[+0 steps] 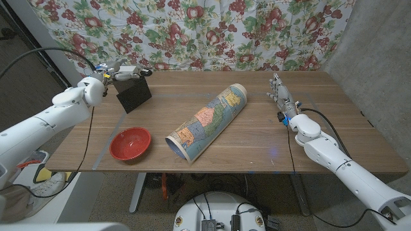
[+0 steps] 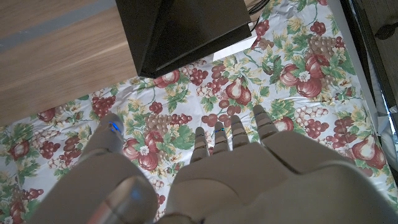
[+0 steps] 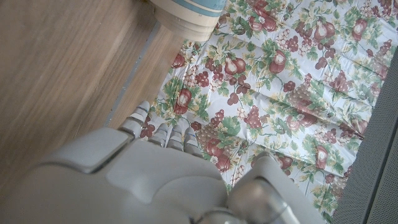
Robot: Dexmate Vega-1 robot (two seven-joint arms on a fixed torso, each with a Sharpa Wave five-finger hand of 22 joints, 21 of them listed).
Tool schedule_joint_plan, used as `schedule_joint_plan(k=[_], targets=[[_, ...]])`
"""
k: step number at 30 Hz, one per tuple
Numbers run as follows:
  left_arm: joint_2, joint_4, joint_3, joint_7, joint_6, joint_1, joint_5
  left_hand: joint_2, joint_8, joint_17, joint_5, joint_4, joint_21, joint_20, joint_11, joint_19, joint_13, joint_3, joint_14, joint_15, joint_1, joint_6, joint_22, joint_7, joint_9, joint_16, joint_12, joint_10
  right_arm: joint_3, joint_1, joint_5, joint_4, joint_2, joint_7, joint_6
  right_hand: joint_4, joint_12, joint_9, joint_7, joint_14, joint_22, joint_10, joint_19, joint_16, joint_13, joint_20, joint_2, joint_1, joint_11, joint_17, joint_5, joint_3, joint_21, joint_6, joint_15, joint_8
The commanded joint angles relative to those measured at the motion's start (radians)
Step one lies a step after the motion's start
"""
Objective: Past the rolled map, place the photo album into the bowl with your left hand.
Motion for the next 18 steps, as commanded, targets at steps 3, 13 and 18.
schedule_joint_plan(k=[3,13,18], targets=[[0.015,-0.022,0.019,-0.061,0.019,-0.024,0.048,0.001,-0.007,0.006,0.002,0.002,0.023,-0.004,0.008,0.034,0.004,-0.004,0.051,-0.005,0.019,-0.012,0.014,-0.005,0.006,0.008,0.009,0.019,-0.001,0.001,-0.003,-0.004,-0.001,0.001,-0.004,-0.002,-0.004,0.003,-0.002,-0.002,0.003,-0.002,-0.002,0.003,0.004,0.002,-0.004,0.005,0.001,0.001,0.008,-0.006,0.002,0.011,-0.004,0.003],[0.005,0.003,0.025,-0.104,-0.006,-0.045,0.04,0.0,-0.008,0.007,0.001,0.004,0.054,-0.005,0.006,0.1,0.005,-0.008,0.083,-0.003,0.024,-0.005,0.023,-0.002,0.006,0.014,0.012,0.032,-0.004,0.006,-0.002,0.002,0.003,0.004,-0.006,-0.002,-0.004,0.003,-0.002,-0.002,0.003,-0.002,-0.002,0.003,0.004,0.002,-0.004,0.006,0.001,0.001,0.008,-0.007,0.002,0.011,-0.003,0.003],[-0.004,0.025,0.028,-0.121,-0.03,-0.061,0.028,0.004,-0.009,0.008,0.002,0.006,0.076,-0.009,0.008,0.152,0.006,-0.01,0.09,-0.004,0.028,-0.003,0.027,-0.002,0.006,0.012,0.013,0.04,-0.007,0.01,-0.002,0.011,0.007,0.008,-0.002,-0.002,-0.004,0.003,-0.002,-0.002,0.003,-0.002,-0.002,0.003,0.005,0.002,-0.003,0.007,0.002,0.001,0.008,-0.007,0.002,0.011,-0.003,0.003]])
